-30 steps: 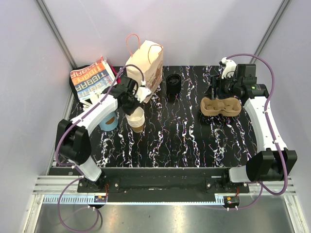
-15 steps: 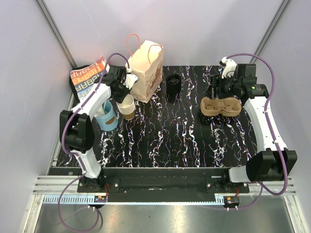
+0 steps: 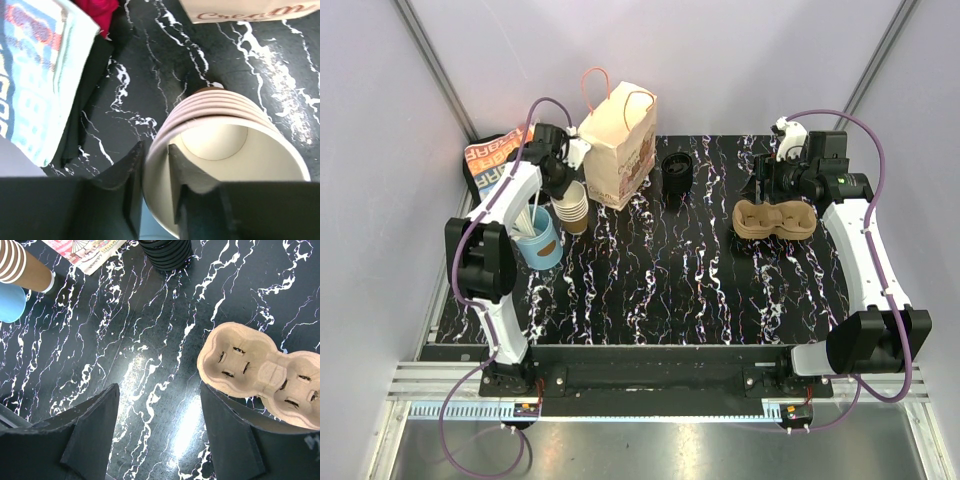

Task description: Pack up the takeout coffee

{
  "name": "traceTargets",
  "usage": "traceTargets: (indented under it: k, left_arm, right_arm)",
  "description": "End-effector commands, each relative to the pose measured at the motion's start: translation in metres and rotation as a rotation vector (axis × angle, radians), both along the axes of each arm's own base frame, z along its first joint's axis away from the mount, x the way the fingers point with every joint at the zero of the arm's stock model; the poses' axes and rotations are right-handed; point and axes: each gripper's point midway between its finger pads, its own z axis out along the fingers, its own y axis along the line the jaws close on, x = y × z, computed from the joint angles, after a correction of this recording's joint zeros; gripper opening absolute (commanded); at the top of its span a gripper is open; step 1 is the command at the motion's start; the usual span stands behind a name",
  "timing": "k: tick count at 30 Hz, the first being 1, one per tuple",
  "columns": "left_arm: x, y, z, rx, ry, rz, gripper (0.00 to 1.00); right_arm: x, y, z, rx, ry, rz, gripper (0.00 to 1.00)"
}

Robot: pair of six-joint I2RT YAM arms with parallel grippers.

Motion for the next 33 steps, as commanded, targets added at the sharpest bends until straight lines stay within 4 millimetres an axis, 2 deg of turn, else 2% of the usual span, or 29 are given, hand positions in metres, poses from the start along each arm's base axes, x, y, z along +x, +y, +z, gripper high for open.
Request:
traceTargets:
  k: [1, 8, 9, 11, 13, 15, 17, 19, 21, 23, 29, 32, 33]
  left_arm:
    - [0.023, 0.008, 0.024, -0.004, -0.099, 0.047, 0.31]
    - [0.027, 0.012, 0.050, -0.041, -0.156, 0.064, 0.44]
    - [0.028, 0.013, 0.061, -0.048, -0.180, 0.070, 0.49]
    - [0.029, 0.018, 0.072, -0.053, -0.206, 0.083, 0.54]
    - [0.032, 0.022, 0.092, -0.065, -0.251, 0.098, 0.65]
    - [0.034, 0.024, 0.113, -0.090, -0.298, 0.105, 0.71]
    - [0.034, 0.030, 0.129, -0.112, -0.332, 0.126, 0.83]
    - [0.037, 0.033, 0.148, -0.137, -0.374, 0.134, 0.89]
    - [0.036, 0.031, 0.164, -0.166, -0.406, 0.123, 0.91]
    - [0.035, 0.026, 0.181, -0.186, -0.444, 0.096, 0.93]
    - [0.019, -0.012, 0.221, -0.297, -0.509, -0.110, 0.99]
    - [0.007, -0.035, 0.231, -0.284, -0.526, -0.189, 0.99]
    - [0.001, -0.052, 0.232, -0.285, -0.525, -0.236, 0.99]
  right_arm:
    - [-0.001, 0.003, 0.020, 0.013, -0.070, 0.011, 0.72]
    - [-0.001, 0.004, 0.021, 0.018, -0.071, 0.012, 0.72]
    - [-0.001, 0.004, 0.021, 0.018, -0.070, 0.010, 0.72]
    - [-0.001, 0.004, 0.022, 0.019, -0.072, 0.011, 0.72]
    - [-0.001, 0.004, 0.022, 0.019, -0.072, 0.011, 0.72]
    - [-0.001, 0.004, 0.024, 0.019, -0.078, 0.010, 0.72]
    - [-0.002, 0.005, 0.025, 0.020, -0.079, 0.011, 0.72]
    - [-0.002, 0.004, 0.025, 0.020, -0.079, 0.009, 0.72]
    - [-0.002, 0.004, 0.025, 0.021, -0.078, 0.008, 0.72]
    - [-0.002, 0.004, 0.026, 0.021, -0.081, 0.008, 0.73]
    - [-0.003, 0.003, 0.027, 0.014, -0.086, 0.004, 0.73]
    - [-0.004, 0.002, 0.026, 0.011, -0.085, 0.001, 0.73]
    - [-0.004, 0.002, 0.026, 0.011, -0.087, 0.001, 0.73]
